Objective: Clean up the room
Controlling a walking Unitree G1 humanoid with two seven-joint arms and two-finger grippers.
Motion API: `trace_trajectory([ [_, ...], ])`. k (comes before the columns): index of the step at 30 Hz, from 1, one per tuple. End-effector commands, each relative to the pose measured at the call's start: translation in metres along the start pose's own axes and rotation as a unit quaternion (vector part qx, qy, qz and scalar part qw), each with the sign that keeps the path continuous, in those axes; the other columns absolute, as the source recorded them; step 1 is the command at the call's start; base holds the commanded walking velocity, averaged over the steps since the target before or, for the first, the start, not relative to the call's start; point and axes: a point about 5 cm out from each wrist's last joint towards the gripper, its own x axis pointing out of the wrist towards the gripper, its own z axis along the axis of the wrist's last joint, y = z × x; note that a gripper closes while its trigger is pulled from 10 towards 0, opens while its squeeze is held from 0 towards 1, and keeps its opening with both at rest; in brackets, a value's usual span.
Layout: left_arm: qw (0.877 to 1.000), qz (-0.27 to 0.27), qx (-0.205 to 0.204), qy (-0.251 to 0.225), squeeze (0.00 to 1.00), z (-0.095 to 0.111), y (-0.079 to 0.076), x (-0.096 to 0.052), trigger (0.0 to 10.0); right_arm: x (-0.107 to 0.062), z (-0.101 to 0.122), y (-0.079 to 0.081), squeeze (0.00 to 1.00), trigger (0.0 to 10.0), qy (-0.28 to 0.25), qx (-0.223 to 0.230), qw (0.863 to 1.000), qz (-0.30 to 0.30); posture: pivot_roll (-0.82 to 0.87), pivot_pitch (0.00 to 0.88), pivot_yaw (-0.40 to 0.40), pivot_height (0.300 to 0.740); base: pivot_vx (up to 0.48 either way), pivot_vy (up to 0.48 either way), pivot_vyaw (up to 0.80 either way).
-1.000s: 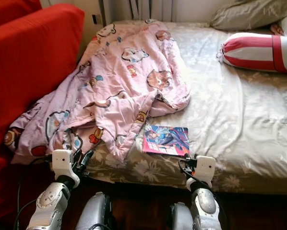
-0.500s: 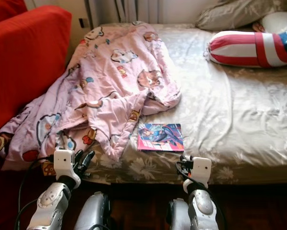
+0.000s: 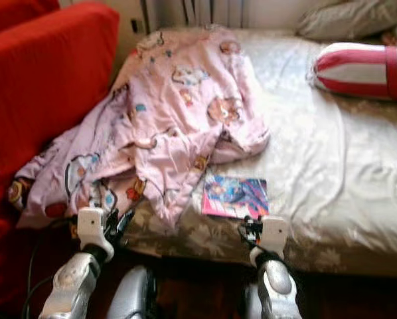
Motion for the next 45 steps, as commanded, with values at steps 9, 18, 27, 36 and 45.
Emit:
trace_trajectory([
  [9, 1.000, -0.007, -0.006, 0.006, 0.00, -0.002, 0.000, -0.002, 10.0, -0.003, -0.007, 0.003, 0.00, 10.0, 0.010, -0.009, 1.000, 0.012, 0.02, 0.118, 0.036, 0.601, 0.320, 0.000, 0.18],
  [18, 1.000, -0.014, -0.009, 0.004, 0.00, -0.002, -0.003, -0.003, 10.0, -0.004, -0.007, 0.002, 0.00, 10.0, 0.007, 0.002, 1.000, 0.002, 0.02, 0.125, 0.036, 0.601, 0.332, 0.000, 0.09],
  [27, 1.000, -0.013, -0.008, 0.005, 0.00, -0.002, -0.003, -0.004, 10.0, -0.004, -0.005, -0.005, 0.00, 10.0, 0.003, 0.007, 1.000, -0.020, 0.03, 0.128, 0.036, 0.601, 0.335, 0.000, 0.00],
  [36, 1.000, -0.009, -0.003, 0.005, 0.00, -0.001, 0.001, -0.005, 10.0, -0.005, 0.002, -0.029, 0.00, 10.0, -0.018, 0.034, 0.993, -0.108, 0.03, 0.138, 0.040, 0.601, 0.036, 0.000, 0.00],
  [45, 1.000, -0.021, 0.007, 0.006, 0.00, 0.002, -0.001, 0.000, 10.0, 0.001, 0.007, -0.028, 0.00, 10.0, -0.014, 0.030, 0.995, -0.094, 0.04, 0.150, 0.043, 0.601, 0.000, 0.000, 0.00],
])
